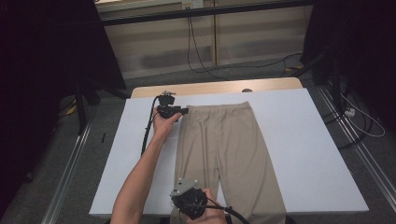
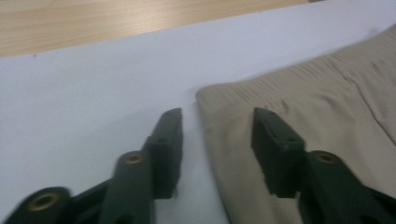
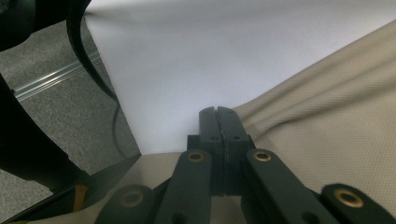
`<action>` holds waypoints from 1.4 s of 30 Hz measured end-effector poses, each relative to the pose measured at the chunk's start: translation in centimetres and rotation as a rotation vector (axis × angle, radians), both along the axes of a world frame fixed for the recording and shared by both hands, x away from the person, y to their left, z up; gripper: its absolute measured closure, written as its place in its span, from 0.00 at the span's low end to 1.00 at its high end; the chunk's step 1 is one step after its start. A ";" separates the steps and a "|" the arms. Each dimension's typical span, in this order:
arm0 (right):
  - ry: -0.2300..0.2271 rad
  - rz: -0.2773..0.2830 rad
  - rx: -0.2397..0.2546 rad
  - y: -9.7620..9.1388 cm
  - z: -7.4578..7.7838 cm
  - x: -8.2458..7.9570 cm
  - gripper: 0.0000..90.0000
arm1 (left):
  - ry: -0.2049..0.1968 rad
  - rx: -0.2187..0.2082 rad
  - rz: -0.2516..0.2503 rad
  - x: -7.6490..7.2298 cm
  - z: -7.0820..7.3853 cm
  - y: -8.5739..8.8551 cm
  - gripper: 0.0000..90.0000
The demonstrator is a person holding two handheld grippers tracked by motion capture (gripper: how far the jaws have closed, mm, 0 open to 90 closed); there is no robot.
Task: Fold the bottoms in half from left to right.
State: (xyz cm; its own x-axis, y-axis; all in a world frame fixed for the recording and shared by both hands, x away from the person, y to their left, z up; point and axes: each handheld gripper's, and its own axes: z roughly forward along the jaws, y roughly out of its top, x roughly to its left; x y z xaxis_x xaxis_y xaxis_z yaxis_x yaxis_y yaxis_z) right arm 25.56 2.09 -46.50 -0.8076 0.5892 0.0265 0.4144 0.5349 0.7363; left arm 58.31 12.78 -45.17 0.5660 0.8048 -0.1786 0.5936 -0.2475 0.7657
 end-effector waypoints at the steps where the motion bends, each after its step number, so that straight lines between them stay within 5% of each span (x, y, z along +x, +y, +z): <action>1: 0.003 -0.001 0.004 -0.1 0.0 0.0 1.00 | 0.013 0.008 -0.005 0.2 -0.1 -0.2 0.69; 7: 0.018 -0.011 0.022 -0.2 -0.1 0.0 1.00 | 0.019 0.042 0.014 0.7 -0.7 -1.1 0.73; 11: 0.032 -0.011 0.030 -0.2 0.2 0.2 1.00 | 0.022 0.057 0.017 0.7 -0.6 -1.3 0.88; 15: 0.023 0.001 0.045 -0.1 0.8 0.0 1.00 | 0.056 -0.012 0.030 0.7 -0.2 -0.7 0.96; 21: 0.020 -0.012 0.105 -0.2 2.0 0.2 1.00 | 0.033 -0.079 0.051 0.7 1.8 -0.5 0.96; 32: -0.016 0.008 0.185 0.5 5.1 0.3 1.00 | 0.025 -0.111 0.067 0.7 4.3 0.5 0.97; 42: -0.017 0.032 0.209 0.7 6.2 -0.3 1.00 | 0.007 -0.115 0.088 -0.1 6.2 2.7 0.97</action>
State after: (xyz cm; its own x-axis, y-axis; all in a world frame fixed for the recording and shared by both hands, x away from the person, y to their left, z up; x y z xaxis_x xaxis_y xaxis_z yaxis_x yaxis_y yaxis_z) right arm 25.30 2.80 -40.30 -0.8273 0.5461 0.1317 0.3861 0.3824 0.8395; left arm 58.22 15.46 -38.97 0.4924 0.8255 -0.2760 0.6148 -0.1053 0.7816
